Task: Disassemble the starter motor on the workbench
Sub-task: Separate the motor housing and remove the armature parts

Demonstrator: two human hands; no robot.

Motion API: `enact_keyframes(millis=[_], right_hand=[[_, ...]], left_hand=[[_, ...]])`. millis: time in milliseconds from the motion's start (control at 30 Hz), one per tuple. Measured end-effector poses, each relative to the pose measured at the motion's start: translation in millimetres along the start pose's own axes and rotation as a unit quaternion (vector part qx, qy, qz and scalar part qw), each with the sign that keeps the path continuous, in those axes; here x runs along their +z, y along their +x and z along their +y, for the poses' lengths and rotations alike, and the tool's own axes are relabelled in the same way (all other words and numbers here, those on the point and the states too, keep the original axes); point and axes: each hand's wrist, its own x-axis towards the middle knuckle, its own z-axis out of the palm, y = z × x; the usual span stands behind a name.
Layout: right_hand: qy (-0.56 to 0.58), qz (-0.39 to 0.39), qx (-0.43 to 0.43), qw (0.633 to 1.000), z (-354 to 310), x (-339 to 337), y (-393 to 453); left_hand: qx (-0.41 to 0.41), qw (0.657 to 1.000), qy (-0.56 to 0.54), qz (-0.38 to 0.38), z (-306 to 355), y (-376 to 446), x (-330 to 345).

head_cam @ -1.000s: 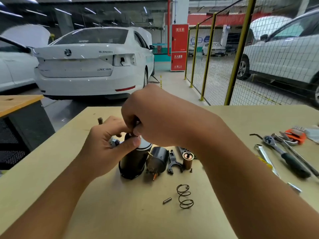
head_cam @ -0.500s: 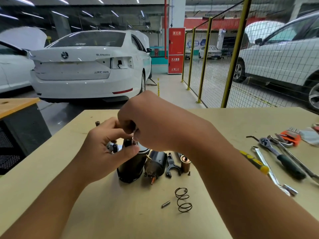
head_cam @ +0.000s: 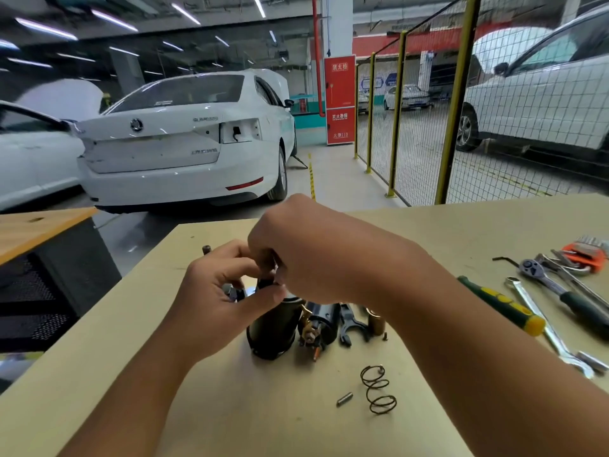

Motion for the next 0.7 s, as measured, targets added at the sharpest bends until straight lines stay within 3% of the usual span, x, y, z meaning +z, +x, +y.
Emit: enact_keyframes(millis=[167,467,700], right_hand=[[0.029,-0.011,0.04,0.999,0,10,5],[0.066,0.062,0.003,0.996,16,1,2],[0.097,0.104,0.056,0.988,40,-8,-3]], left_hand=[[0.026,1.0,0.001,0.002,3,1,3],[-0.005,0.999,-0.022,-0.038,1,0,-5],[-0.015,1.0,0.0,0.012,5,-1,-1]])
